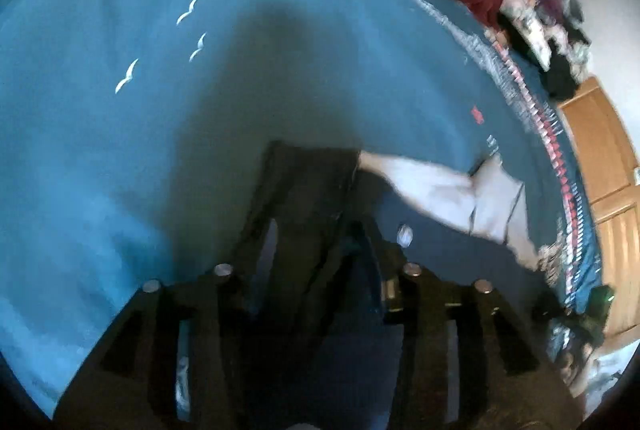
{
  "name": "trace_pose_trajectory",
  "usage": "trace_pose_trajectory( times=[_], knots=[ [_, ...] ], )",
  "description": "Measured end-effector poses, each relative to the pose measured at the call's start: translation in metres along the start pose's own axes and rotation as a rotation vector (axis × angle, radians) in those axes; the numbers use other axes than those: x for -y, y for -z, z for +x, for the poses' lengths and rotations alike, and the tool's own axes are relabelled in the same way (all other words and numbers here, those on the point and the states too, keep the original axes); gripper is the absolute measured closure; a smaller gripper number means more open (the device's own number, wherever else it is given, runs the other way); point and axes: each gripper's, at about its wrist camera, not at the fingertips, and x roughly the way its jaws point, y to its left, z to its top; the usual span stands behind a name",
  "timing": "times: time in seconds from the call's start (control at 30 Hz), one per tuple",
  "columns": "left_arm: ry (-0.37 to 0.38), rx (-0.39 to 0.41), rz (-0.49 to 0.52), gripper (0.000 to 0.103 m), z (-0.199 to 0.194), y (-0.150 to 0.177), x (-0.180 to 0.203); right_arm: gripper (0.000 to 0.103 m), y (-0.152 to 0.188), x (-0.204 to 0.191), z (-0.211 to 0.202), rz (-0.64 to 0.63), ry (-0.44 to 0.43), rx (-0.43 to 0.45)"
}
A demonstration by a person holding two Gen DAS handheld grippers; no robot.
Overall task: Fold large clothes
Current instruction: 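Lift the grasped edge with both grippers and fold it toward the collar, then lower the folded edge onto the jacket beside the snap buttons with both grippers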
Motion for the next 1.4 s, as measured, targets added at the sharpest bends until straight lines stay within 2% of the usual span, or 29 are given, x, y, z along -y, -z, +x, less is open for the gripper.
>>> trace_pose_trajectory(
  times=[0.07, 0.13, 0.2, 0.27, 0.37, 0.43, 0.53, 0.63, 0.73, 0.77, 0.83, 0.87, 0.9, 1.03, 1.1, 1.13, 1.2, 1.27, 1.4],
  knots=[
    [0.047, 0.042, 0.026, 0.046, -0.016, 0.003, 0.005, 0.044, 0.002, 0.000, -0.002, -0.016, -0.027, 0.011],
    [0.079, 0.068, 0.037, 0.040, -0.023, 0.001, 0.004, 0.041, -0.001, 0.005, -0.002, -0.002, -0.069, 0.019],
    [0.096, 0.093, 0.041, 0.038, -0.032, -0.002, 0.001, 0.040, -0.003, 0.009, -0.012, 0.032, -0.103, 0.069],
    [0.103, 0.117, 0.057, 0.037, -0.048, 0.004, -0.005, 0.029, -0.006, 0.014, -0.024, 0.064, -0.127, 0.133],
    [0.084, 0.135, 0.076, 0.036, -0.060, 0.001, -0.018, 0.023, -0.006, 0.021, -0.034, 0.106, -0.145, 0.149],
    [0.077, 0.124, 0.103, 0.036, -0.062, -0.004, -0.017, 0.023, -0.005, 0.023, -0.038, 0.107, -0.115, 0.149],
    [0.068, 0.088, 0.187, 0.037, -0.046, -0.010, 0.005, 0.023, 0.002, 0.022, -0.046, 0.086, -0.108, 0.157],
    [0.048, 0.048, 0.319, 0.038, -0.030, -0.001, 0.030, 0.023, 0.008, 0.013, -0.045, 0.026, -0.065, 0.154],
    [-0.011, 0.011, 0.437, 0.039, -0.006, 0.004, 0.054, 0.023, 0.014, 0.003, -0.041, -0.024, -0.028, 0.146],
    [-0.034, -0.002, 0.471, 0.046, 0.005, 0.004, 0.060, 0.023, 0.016, 0.001, -0.039, -0.038, -0.016, 0.141],
    [-0.066, -0.024, 0.490, 0.071, 0.015, 0.003, 0.060, 0.023, 0.019, -0.001, -0.036, -0.060, 0.001, 0.129],
    [-0.085, -0.048, 0.492, 0.091, 0.025, 0.002, 0.061, 0.023, 0.020, -0.002, -0.035, -0.068, 0.006, 0.123],
    [-0.103, -0.046, 0.496, 0.096, 0.027, 0.003, 0.060, 0.023, 0.022, -0.003, -0.033, -0.074, 0.011, 0.119],
    [-0.084, -0.019, 0.502, 0.098, 0.023, 0.007, 0.058, 0.023, 0.024, -0.003, -0.031, -0.088, 0.018, 0.112],
    [-0.080, -0.011, 0.497, 0.095, 0.021, 0.008, 0.054, 0.023, 0.024, -0.004, -0.031, -0.100, 0.027, 0.111],
    [-0.080, -0.008, 0.495, 0.089, 0.022, 0.008, 0.053, 0.024, 0.025, -0.005, -0.031, -0.109, 0.039, 0.111],
    [-0.099, -0.004, 0.492, 0.055, 0.027, 0.009, 0.051, 0.023, 0.024, -0.007, -0.032, -0.126, 0.065, 0.113],
    [-0.121, 0.003, 0.505, 0.052, 0.032, 0.010, 0.053, 0.023, 0.024, -0.014, -0.030, -0.174, 0.105, 0.118],
    [-0.113, 0.007, 0.501, 0.050, 0.037, 0.009, 0.052, 0.023, 0.021, -0.021, -0.021, -0.262, 0.171, 0.096]
  ],
)
